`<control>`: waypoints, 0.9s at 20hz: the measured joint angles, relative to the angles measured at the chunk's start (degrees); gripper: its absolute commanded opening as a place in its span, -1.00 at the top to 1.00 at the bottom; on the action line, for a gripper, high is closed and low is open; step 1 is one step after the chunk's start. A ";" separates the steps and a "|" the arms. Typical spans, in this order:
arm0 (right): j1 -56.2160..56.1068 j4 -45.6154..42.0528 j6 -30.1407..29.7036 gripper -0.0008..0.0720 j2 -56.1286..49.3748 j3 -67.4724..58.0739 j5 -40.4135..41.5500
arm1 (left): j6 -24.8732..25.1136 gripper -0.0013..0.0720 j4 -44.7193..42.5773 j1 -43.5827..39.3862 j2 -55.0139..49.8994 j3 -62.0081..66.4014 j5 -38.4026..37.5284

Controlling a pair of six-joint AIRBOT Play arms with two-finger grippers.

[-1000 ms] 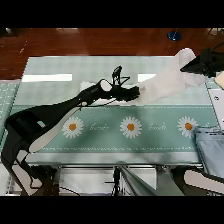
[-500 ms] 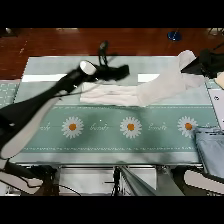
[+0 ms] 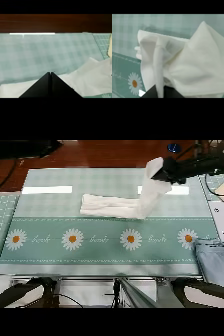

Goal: Fold the shirts.

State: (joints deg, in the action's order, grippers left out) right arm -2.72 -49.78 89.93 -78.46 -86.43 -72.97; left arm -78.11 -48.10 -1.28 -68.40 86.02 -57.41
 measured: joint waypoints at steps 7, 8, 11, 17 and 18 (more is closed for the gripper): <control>-14.53 -0.07 5.73 0.93 -7.89 0.00 10.47 | 2.67 0.87 -2.21 4.61 8.55 0.00 -12.90; -16.39 -0.04 6.25 0.93 -9.35 0.00 11.37 | 2.93 0.87 -2.32 4.76 9.05 0.00 -13.88; -21.14 0.09 7.91 0.93 -13.35 0.00 14.29 | 3.98 0.87 -2.49 5.03 9.86 0.00 -16.41; -27.19 4.57 9.18 0.56 -19.58 0.00 23.63 | 5.29 0.87 -4.76 5.11 9.38 -3.93 -18.14; -27.67 5.40 9.22 0.35 -20.24 0.02 25.46 | 5.40 0.87 -5.09 5.14 9.22 -5.55 -18.29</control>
State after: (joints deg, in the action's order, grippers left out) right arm -30.39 -44.38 99.15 -98.70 -86.41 -47.51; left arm -72.71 -53.19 3.86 -59.18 80.47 -75.70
